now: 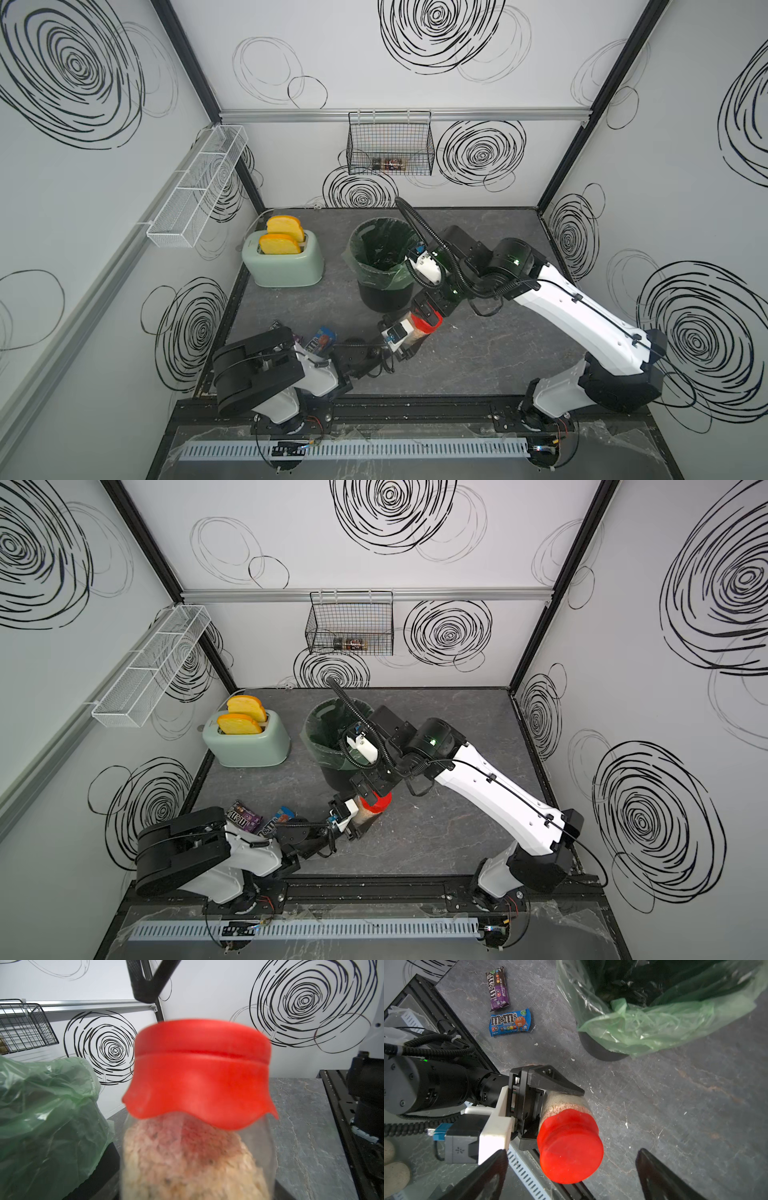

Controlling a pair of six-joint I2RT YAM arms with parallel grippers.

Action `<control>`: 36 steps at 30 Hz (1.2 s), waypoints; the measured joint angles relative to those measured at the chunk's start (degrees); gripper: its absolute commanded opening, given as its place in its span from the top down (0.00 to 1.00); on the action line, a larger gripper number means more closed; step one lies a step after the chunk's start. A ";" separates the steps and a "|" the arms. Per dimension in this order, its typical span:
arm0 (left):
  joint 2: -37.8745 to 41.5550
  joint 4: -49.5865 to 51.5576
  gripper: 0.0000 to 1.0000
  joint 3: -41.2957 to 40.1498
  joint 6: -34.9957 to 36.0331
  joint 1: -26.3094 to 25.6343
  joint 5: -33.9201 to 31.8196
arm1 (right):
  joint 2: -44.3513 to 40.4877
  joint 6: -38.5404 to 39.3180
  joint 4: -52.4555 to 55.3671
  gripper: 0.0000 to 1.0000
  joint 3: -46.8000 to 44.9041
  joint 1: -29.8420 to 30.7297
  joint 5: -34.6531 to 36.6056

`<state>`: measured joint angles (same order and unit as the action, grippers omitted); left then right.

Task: Empty expired oatmeal from jars
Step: Unscrew the lid from the jar.

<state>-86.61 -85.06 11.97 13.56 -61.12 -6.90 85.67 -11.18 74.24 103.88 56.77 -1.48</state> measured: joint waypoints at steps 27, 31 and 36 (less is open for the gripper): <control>0.04 0.04 0.53 -0.02 -1.22 0.37 0.42 | -0.39 -5.31 -1.42 0.21 -9.05 -5.92 -11.23; 0.20 0.02 0.53 -0.02 -2.21 0.90 0.81 | -0.39 -5.22 -1.38 0.21 -9.75 -5.95 -12.00; 0.46 -0.02 0.53 -0.02 -2.75 1.14 1.33 | -0.39 -4.96 -1.42 0.22 -10.03 -5.95 -12.31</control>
<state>-86.15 -85.08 11.94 10.81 -59.99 -5.56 85.27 -16.14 72.82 93.84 50.83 -13.78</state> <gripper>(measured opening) 0.741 0.788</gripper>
